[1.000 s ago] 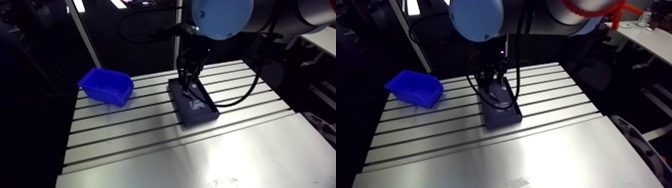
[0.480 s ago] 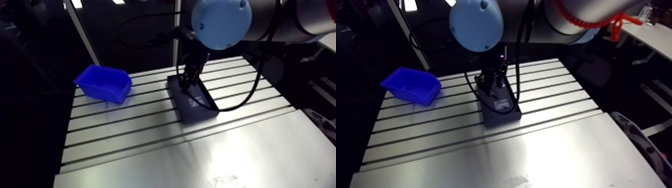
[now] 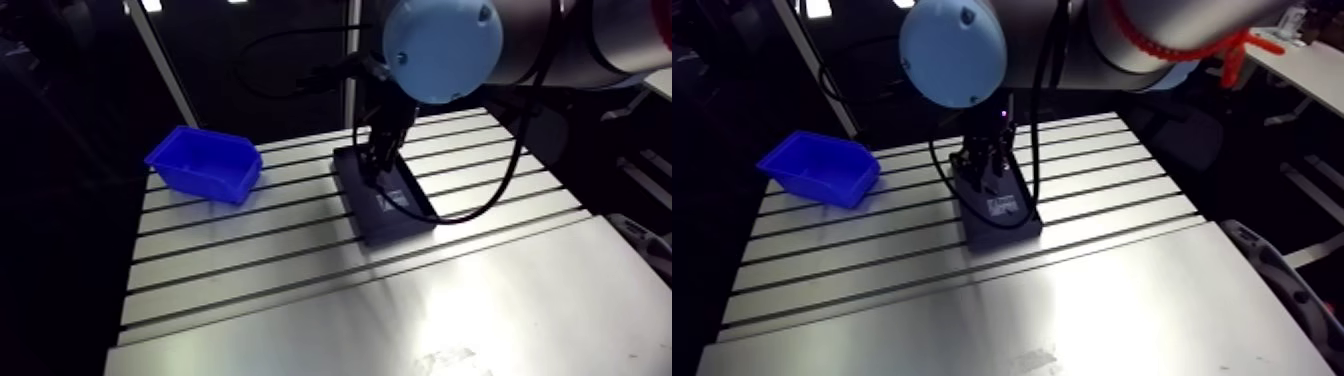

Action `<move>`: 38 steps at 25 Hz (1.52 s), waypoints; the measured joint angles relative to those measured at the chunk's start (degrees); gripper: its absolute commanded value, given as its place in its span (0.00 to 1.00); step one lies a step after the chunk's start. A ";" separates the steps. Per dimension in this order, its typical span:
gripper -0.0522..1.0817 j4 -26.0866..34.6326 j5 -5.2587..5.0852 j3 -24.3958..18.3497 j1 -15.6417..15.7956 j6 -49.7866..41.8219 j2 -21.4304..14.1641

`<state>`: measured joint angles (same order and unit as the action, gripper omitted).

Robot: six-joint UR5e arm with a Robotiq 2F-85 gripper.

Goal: Pick up the M10 bolt from the tray and put it into the blue bin.

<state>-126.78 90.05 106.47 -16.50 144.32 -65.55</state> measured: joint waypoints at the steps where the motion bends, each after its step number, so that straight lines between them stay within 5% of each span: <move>1: 0.43 -0.16 0.00 0.01 -0.03 0.01 0.11; 38: 0.64 -0.94 0.08 -0.29 0.06 0.05 1.69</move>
<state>-127.72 90.13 106.18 -16.44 144.37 -63.86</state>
